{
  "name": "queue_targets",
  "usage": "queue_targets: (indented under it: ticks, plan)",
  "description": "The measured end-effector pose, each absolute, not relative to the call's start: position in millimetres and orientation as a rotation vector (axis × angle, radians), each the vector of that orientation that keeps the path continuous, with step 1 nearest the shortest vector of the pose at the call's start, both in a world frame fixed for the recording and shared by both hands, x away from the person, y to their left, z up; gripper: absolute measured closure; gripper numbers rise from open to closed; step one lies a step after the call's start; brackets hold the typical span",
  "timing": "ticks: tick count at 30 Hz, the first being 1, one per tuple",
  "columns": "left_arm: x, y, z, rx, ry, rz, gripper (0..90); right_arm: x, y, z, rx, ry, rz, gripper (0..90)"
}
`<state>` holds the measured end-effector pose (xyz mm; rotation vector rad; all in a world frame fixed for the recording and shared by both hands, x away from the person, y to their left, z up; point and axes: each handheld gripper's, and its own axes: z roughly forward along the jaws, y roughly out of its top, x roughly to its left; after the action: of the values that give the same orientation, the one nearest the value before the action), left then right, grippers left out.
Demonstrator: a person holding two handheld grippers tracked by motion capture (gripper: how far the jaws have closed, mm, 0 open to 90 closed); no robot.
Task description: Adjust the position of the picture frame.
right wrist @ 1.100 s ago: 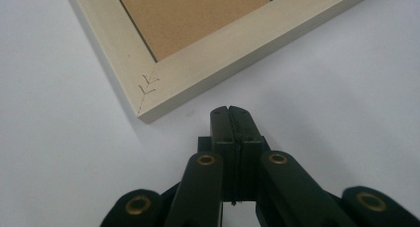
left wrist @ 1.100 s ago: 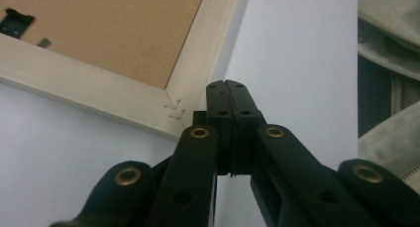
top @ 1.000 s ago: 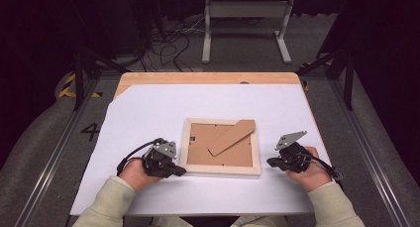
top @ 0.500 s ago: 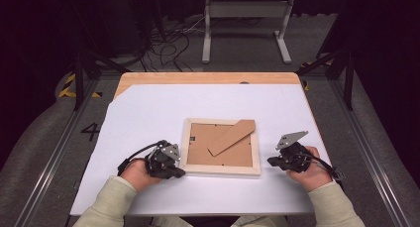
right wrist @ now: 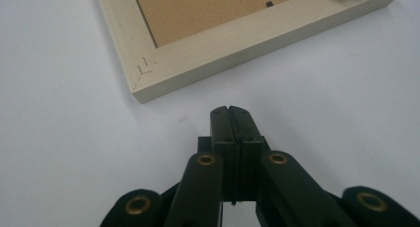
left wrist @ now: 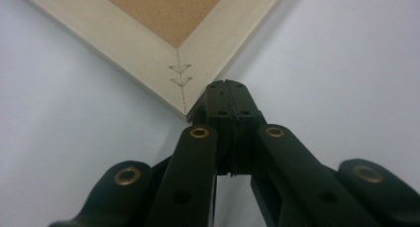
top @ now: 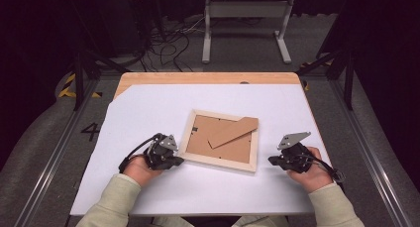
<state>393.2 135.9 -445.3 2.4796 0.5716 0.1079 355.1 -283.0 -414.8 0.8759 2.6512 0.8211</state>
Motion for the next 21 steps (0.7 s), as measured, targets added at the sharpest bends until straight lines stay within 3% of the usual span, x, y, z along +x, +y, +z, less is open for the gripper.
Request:
queue_targets:
  ticks: [12, 21]
  plan:
    - [412.1, 138.8, -453.5, 2.323, 0.809, 0.227, 89.0, 349.9, -282.7, -411.7, 0.892, 2.550, 0.898, 90.0]
    - [406.5, 146.7, -448.8, 2.250, 0.833, 0.261, 84.8, 356.7, -267.0, -412.7, 0.875, 2.525, 0.982, 90.0]
